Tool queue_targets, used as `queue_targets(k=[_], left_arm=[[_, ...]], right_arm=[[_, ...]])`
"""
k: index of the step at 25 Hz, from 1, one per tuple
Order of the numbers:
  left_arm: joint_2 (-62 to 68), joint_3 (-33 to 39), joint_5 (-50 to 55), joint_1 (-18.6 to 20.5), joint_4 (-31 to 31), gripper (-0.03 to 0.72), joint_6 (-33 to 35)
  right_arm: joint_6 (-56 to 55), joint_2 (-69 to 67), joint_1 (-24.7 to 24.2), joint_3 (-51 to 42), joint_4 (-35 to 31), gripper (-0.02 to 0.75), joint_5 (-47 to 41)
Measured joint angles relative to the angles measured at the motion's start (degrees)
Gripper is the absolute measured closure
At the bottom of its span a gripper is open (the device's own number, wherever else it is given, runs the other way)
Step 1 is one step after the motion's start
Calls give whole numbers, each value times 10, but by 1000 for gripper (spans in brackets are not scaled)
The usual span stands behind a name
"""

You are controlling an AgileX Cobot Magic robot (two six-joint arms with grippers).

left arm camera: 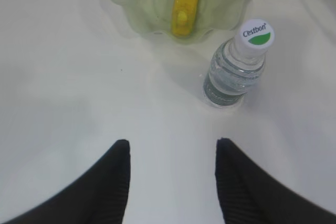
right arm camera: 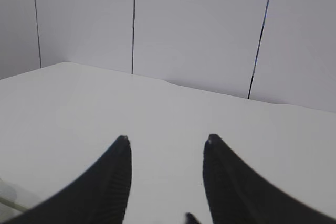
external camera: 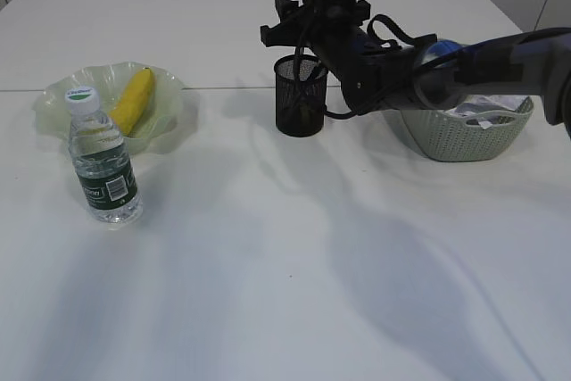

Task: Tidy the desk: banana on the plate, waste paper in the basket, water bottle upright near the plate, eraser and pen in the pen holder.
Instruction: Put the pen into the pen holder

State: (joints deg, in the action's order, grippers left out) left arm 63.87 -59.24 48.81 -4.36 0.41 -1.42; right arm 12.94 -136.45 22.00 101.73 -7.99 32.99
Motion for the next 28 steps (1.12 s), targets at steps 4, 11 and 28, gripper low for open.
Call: queue_targets(k=[4, 11, 28], left_arm=[[0, 0, 0, 0, 1, 326, 0], [0, 0, 0, 0, 1, 327, 1], [-16, 0, -3, 0, 10, 327, 4]], right_arm=[[0, 0, 0, 0, 0, 375, 0], [-2, 8, 0, 0, 0, 372, -50], [13, 188, -10, -1, 44, 370, -427]])
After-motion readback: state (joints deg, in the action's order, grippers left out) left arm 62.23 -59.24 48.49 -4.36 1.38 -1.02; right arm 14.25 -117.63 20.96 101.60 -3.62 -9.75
